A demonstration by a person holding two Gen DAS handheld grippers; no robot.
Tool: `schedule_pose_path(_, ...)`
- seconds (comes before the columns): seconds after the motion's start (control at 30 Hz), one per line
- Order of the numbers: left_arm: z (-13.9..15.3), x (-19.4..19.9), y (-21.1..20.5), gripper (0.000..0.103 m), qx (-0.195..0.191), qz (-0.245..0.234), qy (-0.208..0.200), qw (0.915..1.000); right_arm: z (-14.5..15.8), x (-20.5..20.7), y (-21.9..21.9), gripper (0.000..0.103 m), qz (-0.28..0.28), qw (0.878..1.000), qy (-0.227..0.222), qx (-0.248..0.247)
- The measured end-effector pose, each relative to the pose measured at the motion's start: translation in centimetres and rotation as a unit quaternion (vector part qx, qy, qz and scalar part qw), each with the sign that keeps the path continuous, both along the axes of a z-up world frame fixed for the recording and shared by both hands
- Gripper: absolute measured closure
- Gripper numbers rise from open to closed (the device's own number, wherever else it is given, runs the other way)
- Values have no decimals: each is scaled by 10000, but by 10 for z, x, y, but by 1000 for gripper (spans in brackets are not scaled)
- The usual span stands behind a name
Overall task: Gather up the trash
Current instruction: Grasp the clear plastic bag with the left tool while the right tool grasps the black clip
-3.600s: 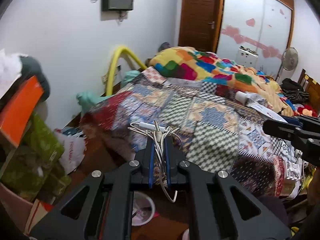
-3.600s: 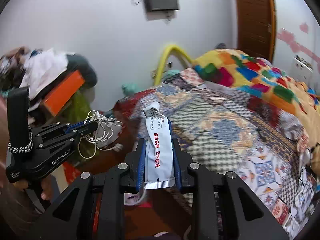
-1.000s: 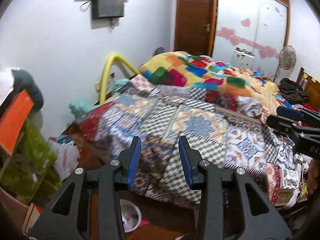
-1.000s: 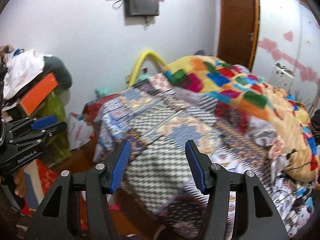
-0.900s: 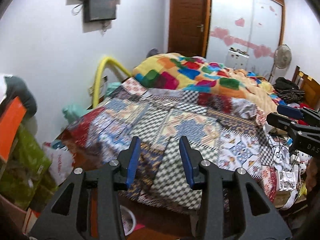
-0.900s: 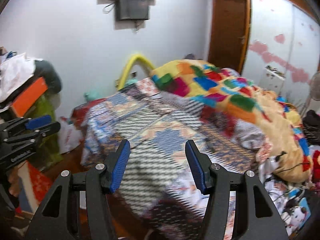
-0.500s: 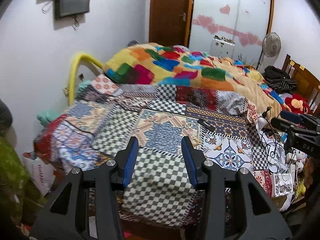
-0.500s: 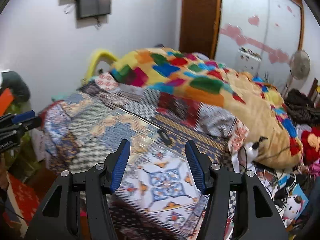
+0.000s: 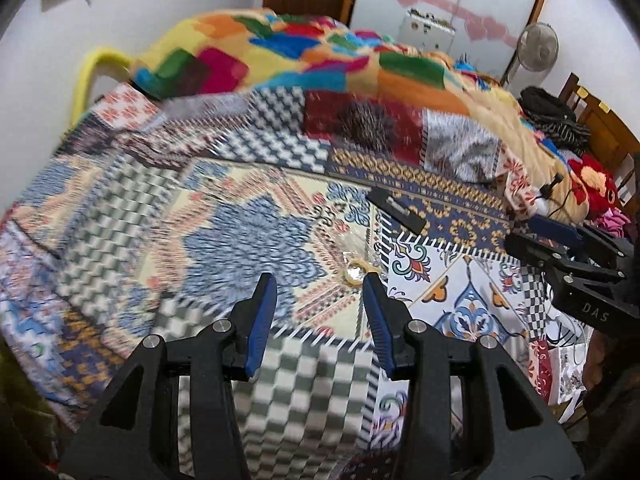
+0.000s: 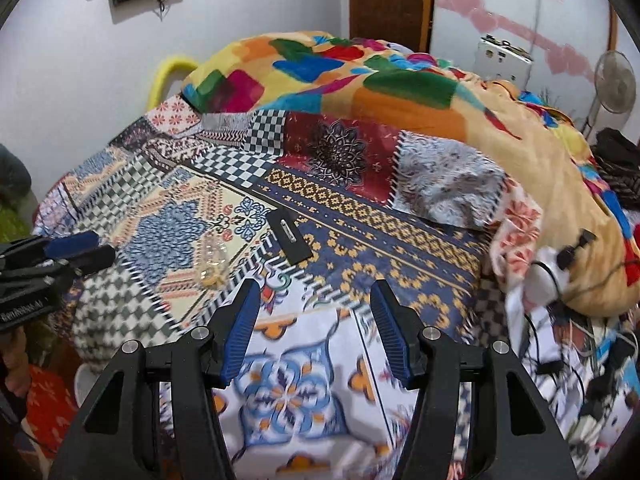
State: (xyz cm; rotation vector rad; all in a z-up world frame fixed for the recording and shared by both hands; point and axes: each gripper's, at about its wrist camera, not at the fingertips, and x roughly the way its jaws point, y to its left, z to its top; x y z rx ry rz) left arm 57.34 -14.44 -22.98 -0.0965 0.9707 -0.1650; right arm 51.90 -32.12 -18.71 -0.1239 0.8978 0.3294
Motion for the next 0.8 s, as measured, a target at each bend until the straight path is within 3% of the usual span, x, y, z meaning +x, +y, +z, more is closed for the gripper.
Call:
schedule_pose_path(0.13, -27, 25, -14, 59, -164, -93, 226, 9996, -20, 17, 6, 50, 125, 9999, 28, -25)
schedule_pose_path(0.23, -44, 41, -21, 59, -331, -93, 374, 9987, -36, 32, 11, 56, 278, 9995, 145, -32)
schedule_pose_path(0.5, -62, 56, -23, 59, -467, -132, 370, 9981, -63, 56, 21, 64, 590, 9978, 292, -53)
schedule_pose_path(0.63, -63, 56, -30, 59, -257, -258, 219, 9991, -66, 59, 31, 69, 627, 9977, 100, -250)
schedule_pose_path(0.8, -65, 52, -36, 71, 114, -313, 0, 9994, -68, 65, 38, 72, 748, 9969, -24, -236)
